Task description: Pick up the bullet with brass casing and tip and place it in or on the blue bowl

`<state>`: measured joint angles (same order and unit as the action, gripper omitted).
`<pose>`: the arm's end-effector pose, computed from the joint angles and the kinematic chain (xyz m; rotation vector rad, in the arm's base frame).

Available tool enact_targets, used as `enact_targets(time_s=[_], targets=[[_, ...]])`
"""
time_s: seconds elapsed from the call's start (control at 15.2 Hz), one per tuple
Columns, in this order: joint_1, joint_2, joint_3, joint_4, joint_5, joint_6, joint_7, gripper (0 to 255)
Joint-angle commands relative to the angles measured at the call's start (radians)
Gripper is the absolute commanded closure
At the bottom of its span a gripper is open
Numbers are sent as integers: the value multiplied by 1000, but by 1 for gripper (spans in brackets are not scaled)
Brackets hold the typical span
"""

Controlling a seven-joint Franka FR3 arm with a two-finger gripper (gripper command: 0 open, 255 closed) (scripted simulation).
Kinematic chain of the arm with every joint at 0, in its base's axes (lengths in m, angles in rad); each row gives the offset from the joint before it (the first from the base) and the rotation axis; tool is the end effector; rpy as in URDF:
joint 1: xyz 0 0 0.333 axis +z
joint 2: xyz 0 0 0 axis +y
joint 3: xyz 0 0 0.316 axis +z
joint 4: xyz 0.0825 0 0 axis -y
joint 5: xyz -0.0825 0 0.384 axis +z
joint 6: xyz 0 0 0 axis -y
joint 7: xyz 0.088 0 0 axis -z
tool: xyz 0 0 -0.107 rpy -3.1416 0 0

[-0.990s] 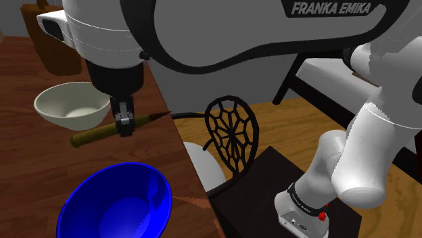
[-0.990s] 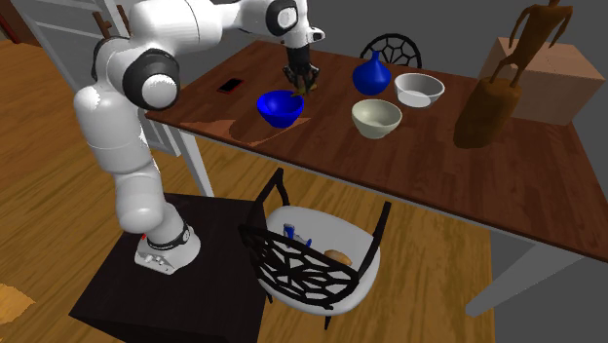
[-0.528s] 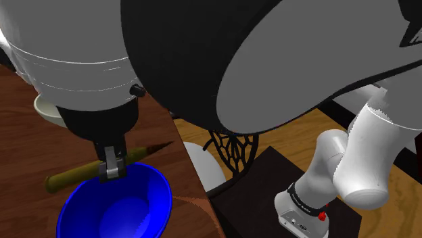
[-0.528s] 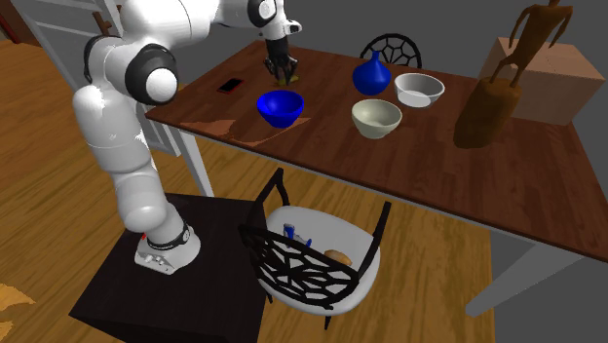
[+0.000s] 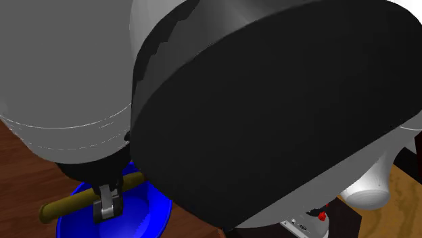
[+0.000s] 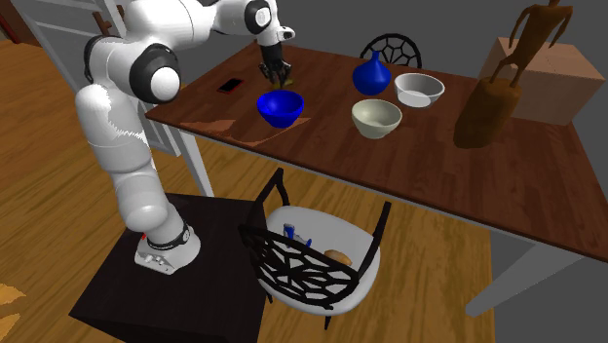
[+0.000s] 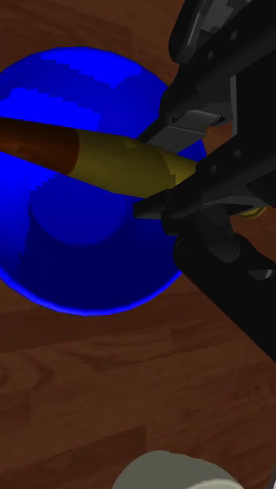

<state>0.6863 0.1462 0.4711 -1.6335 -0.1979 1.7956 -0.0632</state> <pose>0.2741 0.5427 0.5387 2.4648 1.7901 0.1436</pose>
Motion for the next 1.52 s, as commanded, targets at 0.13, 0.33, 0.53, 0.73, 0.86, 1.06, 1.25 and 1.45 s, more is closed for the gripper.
enact_targets(time_s=[0.13, 0.33, 0.53, 0.73, 0.86, 1.06, 1.25, 1.45], targets=[[-2, 1, -2, -51, -3, 52, 7, 255], [-3, 4, -3, -87, -7, 90, 13, 255], [-4, 10, -4, -120, -11, 128, 20, 255], [-4, 10, -4, -120, -11, 128, 20, 255], [-4, 10, -4, -120, -11, 128, 20, 255], [-4, 10, -4, -120, -11, 128, 20, 0], [-4, 10, -4, -120, -11, 128, 20, 0], [-2, 3, -2, -95, -7, 97, 17, 0]])
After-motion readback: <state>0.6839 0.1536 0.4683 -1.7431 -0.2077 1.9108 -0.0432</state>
